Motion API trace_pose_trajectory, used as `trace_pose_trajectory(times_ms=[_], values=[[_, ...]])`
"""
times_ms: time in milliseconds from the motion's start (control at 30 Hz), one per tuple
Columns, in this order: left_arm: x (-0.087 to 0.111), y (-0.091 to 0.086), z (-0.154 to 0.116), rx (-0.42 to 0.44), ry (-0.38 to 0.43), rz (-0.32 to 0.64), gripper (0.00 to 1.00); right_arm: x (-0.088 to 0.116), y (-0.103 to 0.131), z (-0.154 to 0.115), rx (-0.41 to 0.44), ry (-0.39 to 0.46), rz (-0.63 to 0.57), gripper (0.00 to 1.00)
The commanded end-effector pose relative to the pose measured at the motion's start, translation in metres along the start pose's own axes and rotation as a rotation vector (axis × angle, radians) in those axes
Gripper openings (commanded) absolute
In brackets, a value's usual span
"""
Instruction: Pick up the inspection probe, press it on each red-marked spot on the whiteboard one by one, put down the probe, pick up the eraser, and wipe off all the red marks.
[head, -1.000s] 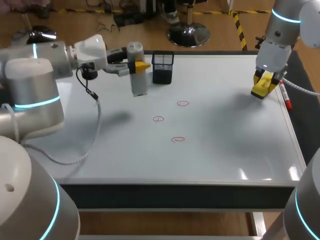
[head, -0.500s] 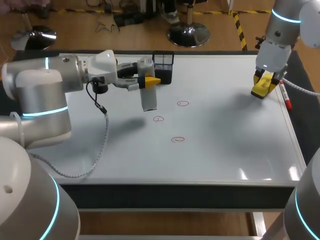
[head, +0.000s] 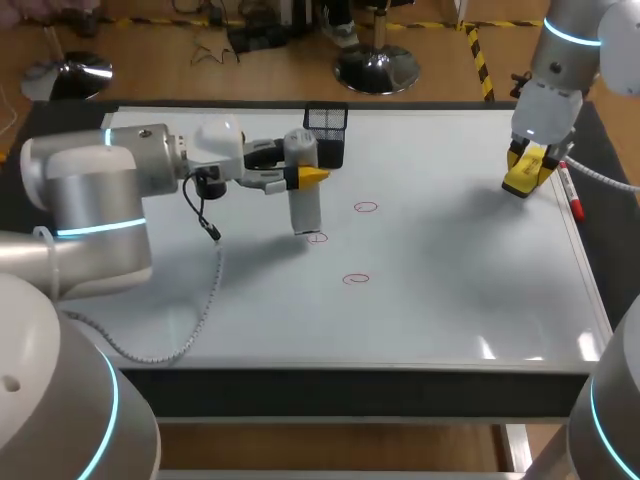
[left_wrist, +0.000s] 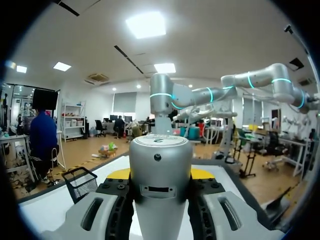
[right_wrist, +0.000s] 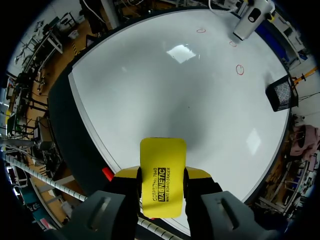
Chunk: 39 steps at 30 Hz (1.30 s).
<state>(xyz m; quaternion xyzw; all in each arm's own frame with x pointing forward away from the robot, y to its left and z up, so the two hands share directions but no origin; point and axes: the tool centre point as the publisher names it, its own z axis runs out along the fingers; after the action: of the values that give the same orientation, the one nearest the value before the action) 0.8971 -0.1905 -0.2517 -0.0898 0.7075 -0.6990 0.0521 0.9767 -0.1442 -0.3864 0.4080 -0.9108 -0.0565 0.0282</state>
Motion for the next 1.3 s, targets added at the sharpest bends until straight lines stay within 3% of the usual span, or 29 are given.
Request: trace_pose_trajectory(times_ms=[33, 500, 1300], values=[[0.000, 0.006, 0.007, 0.004, 0.002, 0.000, 0.00, 0.000, -0.001, -0.001, 0.002, 0.004, -0.002, 0.00], [0.010, 0.020, 0.014, -0.018, 0.018, 0.028, 0.00, 0.000, -0.001, -0.001, 0.002, 0.004, -0.002, 0.00], [0.005, 0.034, 0.017, -0.024, 0.022, 0.022, 0.00, 0.000, -0.001, -0.001, 0.002, 0.004, -0.002, 0.00]])
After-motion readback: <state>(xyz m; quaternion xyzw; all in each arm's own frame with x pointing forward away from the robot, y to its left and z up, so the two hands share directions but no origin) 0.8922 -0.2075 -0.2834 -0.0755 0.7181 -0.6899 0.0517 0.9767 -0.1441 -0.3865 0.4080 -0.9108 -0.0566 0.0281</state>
